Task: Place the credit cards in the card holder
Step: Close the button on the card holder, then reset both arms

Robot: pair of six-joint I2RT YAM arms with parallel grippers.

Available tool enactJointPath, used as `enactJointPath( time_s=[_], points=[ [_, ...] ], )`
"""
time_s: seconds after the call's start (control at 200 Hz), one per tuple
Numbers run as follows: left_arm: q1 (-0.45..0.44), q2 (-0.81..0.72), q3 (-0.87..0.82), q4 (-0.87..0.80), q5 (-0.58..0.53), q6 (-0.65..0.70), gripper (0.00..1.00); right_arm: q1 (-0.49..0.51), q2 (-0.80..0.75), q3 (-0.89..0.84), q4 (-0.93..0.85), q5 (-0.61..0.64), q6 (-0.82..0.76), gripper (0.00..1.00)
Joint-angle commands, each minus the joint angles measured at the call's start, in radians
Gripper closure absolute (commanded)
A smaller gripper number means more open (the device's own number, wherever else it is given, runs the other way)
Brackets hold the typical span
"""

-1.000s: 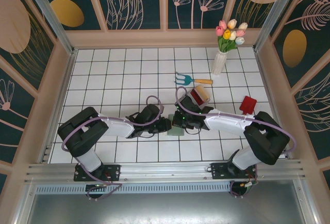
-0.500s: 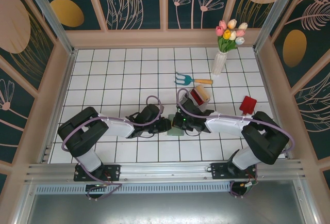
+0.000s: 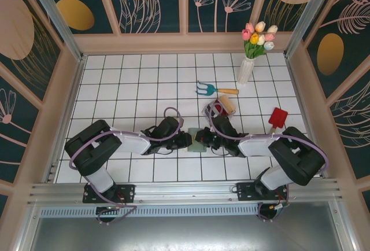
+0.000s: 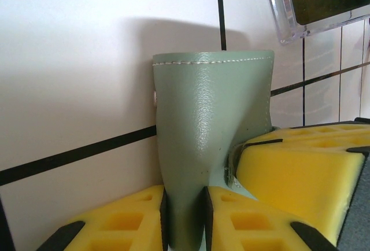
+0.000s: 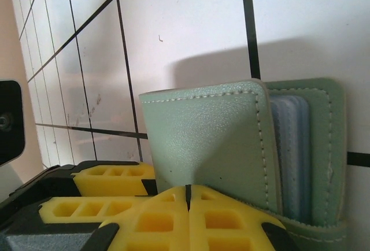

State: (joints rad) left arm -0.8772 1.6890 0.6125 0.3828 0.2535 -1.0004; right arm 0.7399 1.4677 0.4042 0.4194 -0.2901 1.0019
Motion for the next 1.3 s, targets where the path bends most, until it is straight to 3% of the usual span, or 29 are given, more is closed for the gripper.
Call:
enactJointPath(
  time_s=[0.0,0.035,0.13,0.245,0.37,0.445,0.58,0.646,0.701,0.746,0.776,0.821,0.866,0.936,0.981,1.081,1.186,1.296],
  points=[
    [-0.008,-0.004,0.008,-0.096,-0.001,0.017,0.76,-0.009,-0.002,-0.005,-0.214,0.038,-0.029,1.0],
    [-0.008,-0.013,0.009,-0.098,-0.005,0.018,0.75,-0.01,-0.036,0.024,-0.233,0.034,-0.05,1.0],
    [-0.007,-0.038,0.014,-0.096,0.0,0.034,0.74,-0.011,-0.166,0.128,-0.358,0.098,-0.111,0.74],
    [-0.008,-0.065,0.019,-0.101,-0.007,0.048,0.73,-0.043,-0.299,0.167,-0.536,0.25,-0.149,0.55],
    [-0.008,-0.072,0.04,-0.125,0.01,0.082,0.68,-0.112,-0.374,0.145,-0.678,0.317,-0.185,0.53],
    [-0.007,-0.131,0.028,-0.132,-0.022,0.092,0.55,-0.13,-0.437,0.151,-0.758,0.441,-0.22,0.47],
    [-0.006,-0.307,0.039,-0.304,-0.302,0.166,0.31,-0.177,-0.557,0.204,-0.816,0.8,-0.334,0.28],
    [0.01,-0.396,0.046,-0.392,-0.504,0.221,0.16,-0.188,-0.586,0.155,-0.693,1.006,-0.471,0.13],
    [0.062,-0.47,0.039,-0.446,-0.663,0.257,0.04,-0.246,-0.592,0.069,-0.478,1.131,-0.629,0.1],
    [0.142,-0.528,0.028,-0.469,-0.738,0.296,0.02,-0.288,-0.595,-0.02,-0.243,1.104,-0.841,0.1],
    [0.197,-0.567,0.017,-0.476,-0.796,0.321,0.02,-0.33,-0.588,-0.104,-0.04,1.022,-0.989,0.1],
    [0.272,-0.622,-0.018,-0.45,-0.911,0.367,0.02,-0.397,-0.568,-0.192,0.162,0.902,-1.069,0.09],
    [0.349,-0.672,-0.072,-0.372,-0.992,0.426,0.02,-0.485,-0.533,-0.248,0.326,0.818,-1.052,0.09],
    [0.458,-0.724,-0.156,-0.229,-1.053,0.522,0.01,-0.654,-0.473,-0.282,0.39,0.586,-0.964,0.11],
    [0.505,-0.745,-0.211,-0.125,-1.085,0.58,0.01,-0.71,-0.424,-0.292,0.452,0.48,-0.953,0.12],
    [0.576,-0.736,-0.335,0.153,-1.057,0.725,0.01,-0.717,-0.339,-0.307,0.593,0.426,-0.959,0.11],
    [0.629,-0.656,-0.343,0.234,-1.034,0.797,0.01,-0.709,-0.219,-0.241,0.625,0.42,-0.967,0.12],
    [0.682,-0.515,-0.389,0.431,-0.972,0.845,0.01,-0.709,-0.121,-0.222,0.738,0.437,-0.987,0.11]
  ],
)
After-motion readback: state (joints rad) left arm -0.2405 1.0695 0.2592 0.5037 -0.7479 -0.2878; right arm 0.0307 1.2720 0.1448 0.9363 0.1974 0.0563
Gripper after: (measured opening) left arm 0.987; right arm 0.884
